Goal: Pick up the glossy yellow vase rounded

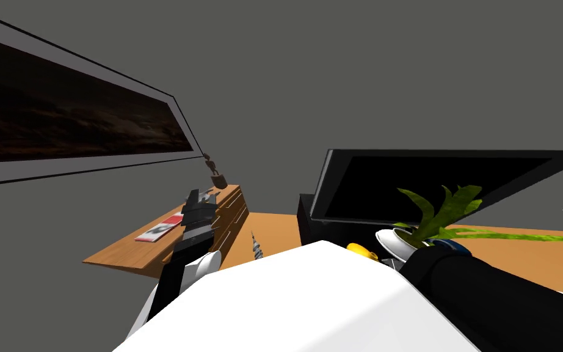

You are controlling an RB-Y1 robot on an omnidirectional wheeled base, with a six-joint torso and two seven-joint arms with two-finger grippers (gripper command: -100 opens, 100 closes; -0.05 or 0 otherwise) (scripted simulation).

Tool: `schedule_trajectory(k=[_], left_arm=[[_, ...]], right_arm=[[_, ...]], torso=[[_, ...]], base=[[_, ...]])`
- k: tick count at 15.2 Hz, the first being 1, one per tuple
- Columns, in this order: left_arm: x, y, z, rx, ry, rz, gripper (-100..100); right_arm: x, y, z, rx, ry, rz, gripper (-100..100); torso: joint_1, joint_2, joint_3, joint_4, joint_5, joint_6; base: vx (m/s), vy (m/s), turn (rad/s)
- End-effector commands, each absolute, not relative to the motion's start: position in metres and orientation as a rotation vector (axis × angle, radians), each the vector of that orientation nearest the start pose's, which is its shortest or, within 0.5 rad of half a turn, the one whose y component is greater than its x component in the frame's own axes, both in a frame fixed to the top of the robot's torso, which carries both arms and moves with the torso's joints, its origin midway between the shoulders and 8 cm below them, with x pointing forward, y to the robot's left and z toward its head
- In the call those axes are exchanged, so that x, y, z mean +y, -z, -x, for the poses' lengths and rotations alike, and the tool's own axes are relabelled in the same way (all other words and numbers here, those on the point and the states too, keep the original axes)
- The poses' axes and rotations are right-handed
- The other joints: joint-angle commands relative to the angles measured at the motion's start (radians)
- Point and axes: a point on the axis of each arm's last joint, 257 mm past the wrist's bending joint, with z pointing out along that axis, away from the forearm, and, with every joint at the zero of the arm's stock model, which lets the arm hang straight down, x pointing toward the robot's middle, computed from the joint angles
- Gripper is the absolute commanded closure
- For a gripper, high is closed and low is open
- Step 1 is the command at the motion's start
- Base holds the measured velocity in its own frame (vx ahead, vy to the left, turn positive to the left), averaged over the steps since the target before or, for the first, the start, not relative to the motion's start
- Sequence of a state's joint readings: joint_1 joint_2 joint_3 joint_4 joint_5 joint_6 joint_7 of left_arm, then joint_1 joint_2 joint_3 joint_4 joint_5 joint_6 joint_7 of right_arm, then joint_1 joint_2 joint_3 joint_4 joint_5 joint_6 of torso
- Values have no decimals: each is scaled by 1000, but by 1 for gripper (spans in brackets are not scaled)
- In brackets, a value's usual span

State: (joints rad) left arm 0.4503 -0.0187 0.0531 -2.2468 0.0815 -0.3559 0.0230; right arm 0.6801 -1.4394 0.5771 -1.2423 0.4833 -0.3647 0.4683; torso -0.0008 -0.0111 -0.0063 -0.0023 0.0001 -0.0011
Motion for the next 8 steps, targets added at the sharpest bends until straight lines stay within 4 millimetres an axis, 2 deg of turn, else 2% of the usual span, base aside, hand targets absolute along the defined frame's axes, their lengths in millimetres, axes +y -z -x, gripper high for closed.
schedule_trajectory(k=[1,3,4,8], left_arm=[[308,2,-372,622,1312,834,0],[308,2,-372,622,1311,834,0],[308,2,-372,622,1312,834,0],[308,2,-372,622,1312,834,0]], right_arm=[[-632,425,-21,2832,159,991,-100],[-629,426,-24,2829,153,975,-100],[-627,433,-22,2827,158,969,-100],[-619,448,-18,2822,164,942,-100]], torso=[[0,0,0,0,0,0],[2,-4,-2,-1,0,0],[3,-1,-1,-1,0,1],[1,13,7,3,0,1]], base=[[210,-20,166],[176,9,104],[37,-12,59],[-33,-26,78]])
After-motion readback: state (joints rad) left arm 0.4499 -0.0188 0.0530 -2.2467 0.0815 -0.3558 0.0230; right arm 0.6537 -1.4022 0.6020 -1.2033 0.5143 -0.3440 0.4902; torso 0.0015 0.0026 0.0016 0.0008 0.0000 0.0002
